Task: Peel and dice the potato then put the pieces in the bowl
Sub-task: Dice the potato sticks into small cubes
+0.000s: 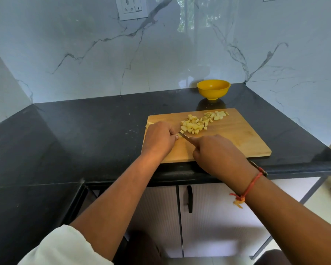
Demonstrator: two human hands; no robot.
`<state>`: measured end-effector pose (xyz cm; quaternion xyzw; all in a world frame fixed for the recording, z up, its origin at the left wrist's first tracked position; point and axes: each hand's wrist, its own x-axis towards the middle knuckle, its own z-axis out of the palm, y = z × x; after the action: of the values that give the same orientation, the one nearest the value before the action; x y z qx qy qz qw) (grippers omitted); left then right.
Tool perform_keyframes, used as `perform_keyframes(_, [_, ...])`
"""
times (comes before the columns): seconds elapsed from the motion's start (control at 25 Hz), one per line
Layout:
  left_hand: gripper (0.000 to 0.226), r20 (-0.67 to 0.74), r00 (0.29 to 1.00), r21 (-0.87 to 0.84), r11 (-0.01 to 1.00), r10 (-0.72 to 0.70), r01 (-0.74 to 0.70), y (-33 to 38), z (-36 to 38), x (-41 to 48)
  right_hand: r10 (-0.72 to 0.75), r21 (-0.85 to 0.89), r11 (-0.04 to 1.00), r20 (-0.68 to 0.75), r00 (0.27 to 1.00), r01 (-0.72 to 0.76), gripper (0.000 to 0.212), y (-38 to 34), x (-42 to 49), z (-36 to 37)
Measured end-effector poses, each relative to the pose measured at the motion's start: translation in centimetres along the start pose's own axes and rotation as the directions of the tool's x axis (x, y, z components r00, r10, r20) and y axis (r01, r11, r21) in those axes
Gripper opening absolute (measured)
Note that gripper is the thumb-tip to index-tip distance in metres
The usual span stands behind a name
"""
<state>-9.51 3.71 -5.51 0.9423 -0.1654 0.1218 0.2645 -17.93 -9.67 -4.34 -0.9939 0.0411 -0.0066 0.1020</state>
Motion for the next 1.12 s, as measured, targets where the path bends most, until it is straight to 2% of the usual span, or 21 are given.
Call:
perform_keyframes(0.16, [0.015, -0.029, 0.999, -0.006, 1.0, 0.025, -0.025, -0.2, 0.2, -0.3, 0.008, -0.057, 0.998, -0.015, 1.0, -0.009, 0.058, 1.0, -1.5, 0.1])
perform_keyframes(0.28, [0.015, -0.077, 0.995, -0.03, 0.997, 0.069, -0.071, -0.5, 0.5, -1.0, 0.012, -0.107, 0.994, -0.085, 0.996, -0.021, 0.063, 1.5, -1.2, 0.3])
perform_keyframes(0.4, [0.018, -0.104, 0.992, -0.04, 0.996, 0.076, -0.08, -0.5, 0.5, -1.4, 0.031, -0.04, 0.999, -0.119, 0.992, -0.036, 0.054, 2.2, -0.4, 0.0])
perform_keyframes(0.56, [0.023, -0.056, 0.998, -0.085, 0.996, 0.033, -0.038, -0.5, 0.3, -1.4, 0.023, 0.103, 0.995, -0.164, 0.986, -0.007, 0.046, 2.7, -1.1, -0.8])
perform_keyframes(0.68, [0.025, -0.029, 1.0, -0.12, 0.993, 0.006, -0.009, -0.7, 0.1, -1.4, 0.011, 0.135, 0.991, -0.203, 0.979, 0.017, 0.046, 1.9, -1.5, -0.8])
perform_keyframes(1.12, [0.021, -0.047, 0.999, -0.169, 0.986, -0.003, -0.005, -1.1, 0.4, -1.1, 0.051, 0.114, 0.993, -0.146, 0.988, -0.034, 0.046, 1.1, -1.5, -0.6])
